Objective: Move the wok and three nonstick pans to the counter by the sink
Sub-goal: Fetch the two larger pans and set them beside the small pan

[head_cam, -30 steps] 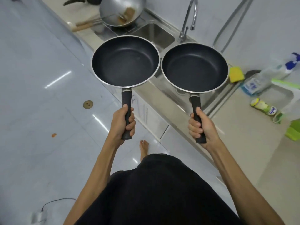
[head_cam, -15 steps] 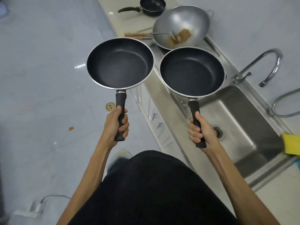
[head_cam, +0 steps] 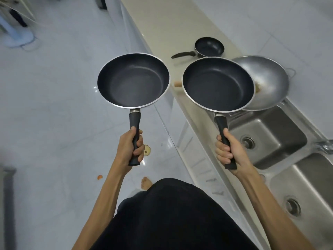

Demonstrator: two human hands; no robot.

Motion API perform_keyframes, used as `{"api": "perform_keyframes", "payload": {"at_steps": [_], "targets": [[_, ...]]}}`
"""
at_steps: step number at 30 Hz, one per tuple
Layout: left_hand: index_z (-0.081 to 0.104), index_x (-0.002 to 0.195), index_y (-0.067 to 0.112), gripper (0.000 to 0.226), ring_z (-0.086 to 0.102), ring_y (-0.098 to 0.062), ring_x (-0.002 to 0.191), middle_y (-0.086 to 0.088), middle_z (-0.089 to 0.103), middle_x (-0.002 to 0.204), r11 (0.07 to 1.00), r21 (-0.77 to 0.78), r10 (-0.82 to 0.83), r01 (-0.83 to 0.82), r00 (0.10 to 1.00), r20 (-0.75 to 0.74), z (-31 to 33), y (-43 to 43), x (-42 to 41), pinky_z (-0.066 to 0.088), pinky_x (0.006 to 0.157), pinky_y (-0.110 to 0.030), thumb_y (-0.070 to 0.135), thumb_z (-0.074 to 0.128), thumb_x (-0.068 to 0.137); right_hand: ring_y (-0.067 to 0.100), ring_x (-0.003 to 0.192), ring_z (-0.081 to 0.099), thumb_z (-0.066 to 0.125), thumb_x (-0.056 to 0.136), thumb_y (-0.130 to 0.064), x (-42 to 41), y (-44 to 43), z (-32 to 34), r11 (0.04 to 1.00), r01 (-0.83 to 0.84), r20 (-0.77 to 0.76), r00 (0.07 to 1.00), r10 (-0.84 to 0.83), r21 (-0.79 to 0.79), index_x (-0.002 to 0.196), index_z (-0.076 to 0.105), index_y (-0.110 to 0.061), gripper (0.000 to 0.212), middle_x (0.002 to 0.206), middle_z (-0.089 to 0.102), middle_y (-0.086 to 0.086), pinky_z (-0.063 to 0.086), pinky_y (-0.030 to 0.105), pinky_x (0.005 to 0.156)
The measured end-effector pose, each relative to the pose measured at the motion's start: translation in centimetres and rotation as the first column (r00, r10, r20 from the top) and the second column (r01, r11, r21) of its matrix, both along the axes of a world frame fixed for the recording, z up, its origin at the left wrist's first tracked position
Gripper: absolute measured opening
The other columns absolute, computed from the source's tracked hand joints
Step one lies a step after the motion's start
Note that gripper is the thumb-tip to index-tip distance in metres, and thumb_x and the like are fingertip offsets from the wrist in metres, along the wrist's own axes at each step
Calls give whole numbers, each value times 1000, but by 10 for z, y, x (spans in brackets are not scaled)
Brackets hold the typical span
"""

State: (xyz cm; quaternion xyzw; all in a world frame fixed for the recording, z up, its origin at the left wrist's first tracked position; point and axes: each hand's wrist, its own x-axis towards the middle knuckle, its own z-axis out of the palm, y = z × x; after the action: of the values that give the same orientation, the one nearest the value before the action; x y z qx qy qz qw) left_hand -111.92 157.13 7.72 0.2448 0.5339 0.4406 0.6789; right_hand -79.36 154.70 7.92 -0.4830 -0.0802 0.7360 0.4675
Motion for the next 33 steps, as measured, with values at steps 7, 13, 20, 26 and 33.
{"api": "perform_keyframes", "payload": {"at_steps": [7,13,20,26,33], "targets": [[50,100,10,31,34,-7,32,4,44,54,999,30,-26,27,999,-34,7,125,-86,37,30,-18,37,37,107,2,23,29,42,103,-46,-82,120,1,999,9,-55,998,-6,48,78,53,-15,41,41,33,-7,24,16,22],[50,100,9,31,34,-6,32,6,44,53,997,57,-39,43,997,-60,1,242,-131,37,30,-18,35,36,108,3,24,31,43,103,-45,-120,234,-13,997,14,-49,999,-10,81,78,54,-14,42,42,35,-7,26,17,23],[51,99,10,30,33,-6,32,4,43,54,997,49,-52,54,998,-47,-6,407,-157,35,29,-18,36,37,107,2,25,31,46,101,-49,-147,381,-27,994,39,-19,999,-37,100,79,54,-14,42,44,35,-7,27,17,24],[51,99,9,30,32,-6,32,3,41,55,994,43,-101,102,994,-43,-5,535,-177,34,29,-19,37,40,105,2,25,28,43,99,-56,-164,498,-24,993,103,-1,995,-103,61,80,52,-13,48,44,33,-7,25,16,23],[51,97,9,31,33,-7,31,3,41,53,984,42,-172,175,983,-59,-14,678,-200,35,29,-19,37,40,106,2,24,27,44,97,-56,-190,610,-26,981,190,31,981,-192,38,80,51,-14,46,43,32,-7,23,15,23]]}}
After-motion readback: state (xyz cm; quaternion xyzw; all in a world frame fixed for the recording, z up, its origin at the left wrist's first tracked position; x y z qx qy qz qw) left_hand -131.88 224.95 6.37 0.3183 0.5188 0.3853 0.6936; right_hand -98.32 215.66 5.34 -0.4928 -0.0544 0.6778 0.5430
